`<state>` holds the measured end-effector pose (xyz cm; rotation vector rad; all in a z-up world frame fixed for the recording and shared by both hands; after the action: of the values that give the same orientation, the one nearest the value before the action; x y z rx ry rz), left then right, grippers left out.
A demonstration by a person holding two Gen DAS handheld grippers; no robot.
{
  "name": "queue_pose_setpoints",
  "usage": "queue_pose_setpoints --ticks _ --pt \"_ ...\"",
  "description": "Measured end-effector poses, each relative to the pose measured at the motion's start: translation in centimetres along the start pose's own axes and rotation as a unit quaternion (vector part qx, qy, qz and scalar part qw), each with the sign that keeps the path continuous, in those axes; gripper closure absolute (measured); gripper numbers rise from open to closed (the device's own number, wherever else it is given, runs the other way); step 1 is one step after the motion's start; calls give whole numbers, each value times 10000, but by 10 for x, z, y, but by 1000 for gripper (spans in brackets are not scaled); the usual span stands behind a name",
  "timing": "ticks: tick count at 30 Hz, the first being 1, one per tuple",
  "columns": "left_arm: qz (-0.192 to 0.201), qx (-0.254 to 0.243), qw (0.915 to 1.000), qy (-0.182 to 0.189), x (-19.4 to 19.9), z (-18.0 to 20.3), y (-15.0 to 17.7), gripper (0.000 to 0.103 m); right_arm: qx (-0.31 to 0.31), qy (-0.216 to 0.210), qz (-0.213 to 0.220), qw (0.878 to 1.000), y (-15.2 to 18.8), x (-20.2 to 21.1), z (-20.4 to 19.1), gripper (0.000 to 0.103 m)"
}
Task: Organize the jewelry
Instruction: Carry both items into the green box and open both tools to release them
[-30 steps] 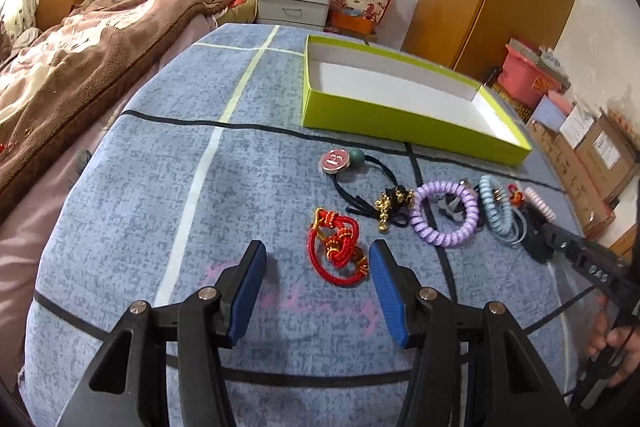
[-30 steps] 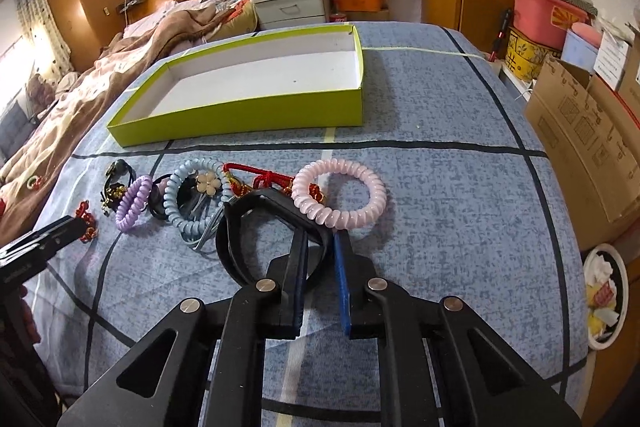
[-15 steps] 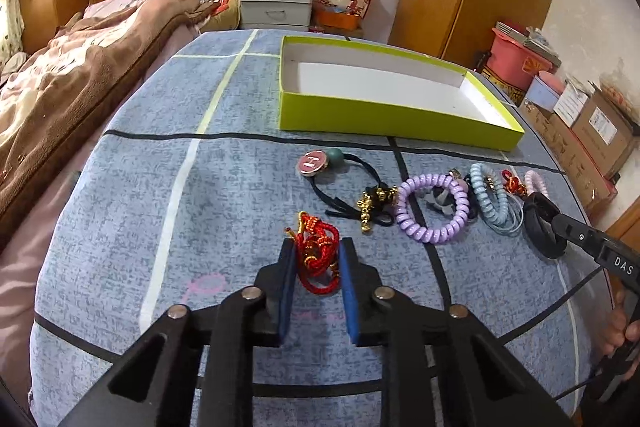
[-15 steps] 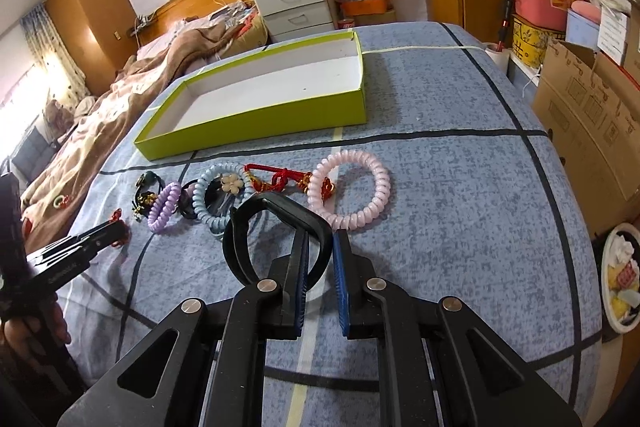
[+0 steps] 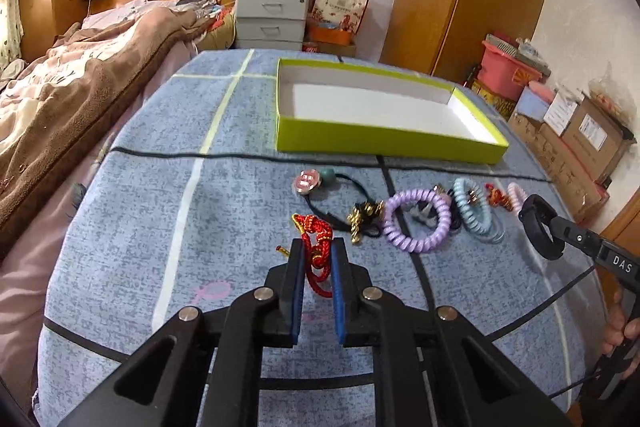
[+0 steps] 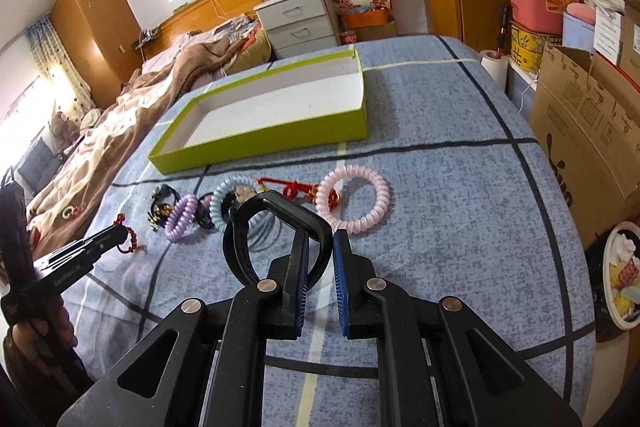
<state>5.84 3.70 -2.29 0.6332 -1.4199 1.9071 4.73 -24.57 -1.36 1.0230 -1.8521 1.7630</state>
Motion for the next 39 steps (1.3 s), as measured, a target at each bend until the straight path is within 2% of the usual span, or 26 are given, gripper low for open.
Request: queue_pose_setpoints --ticks 5,11,20,24,30,36,39 --pt "156 -38 9998 128 11 3 -13 90 60 61 112 9999 -13 5 -1 90" --pt "376 -52 9989 293 15 11 -44 90 133 152 245 9995 -42 4 -1 90" --pt "442 -117 9982 395 -8 25 -96 90 169 368 212 9990 -90 -26 9 90" --pt "340 -175 9982 470 -27 32 -109 90 161 442 95 9988 -111 -48 19 90" --pt "64 -110 9983 563 -62 36 -127 90 32 521 -154 9985 -124 -80 32 90" --pt "-177 -28 9984 539 -92 36 -137 90 -10 573 -416 9975 -132 -109 35 90" --pt "-289 -80 9987 413 -104 38 -136 90 18 586 -529 9969 -135 -119 36 90"
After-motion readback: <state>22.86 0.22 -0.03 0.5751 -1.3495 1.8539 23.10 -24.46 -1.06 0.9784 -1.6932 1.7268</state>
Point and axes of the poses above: each gripper's, at about its wrist camera, not at the fingertips, and x roughly against the way its jaws point, z to its right, y to its underside, the point moved 1 cm from there along -x, roughly the way its jaws point, and after that the axes turned 11 degrees about x, right-handed, at the moved point
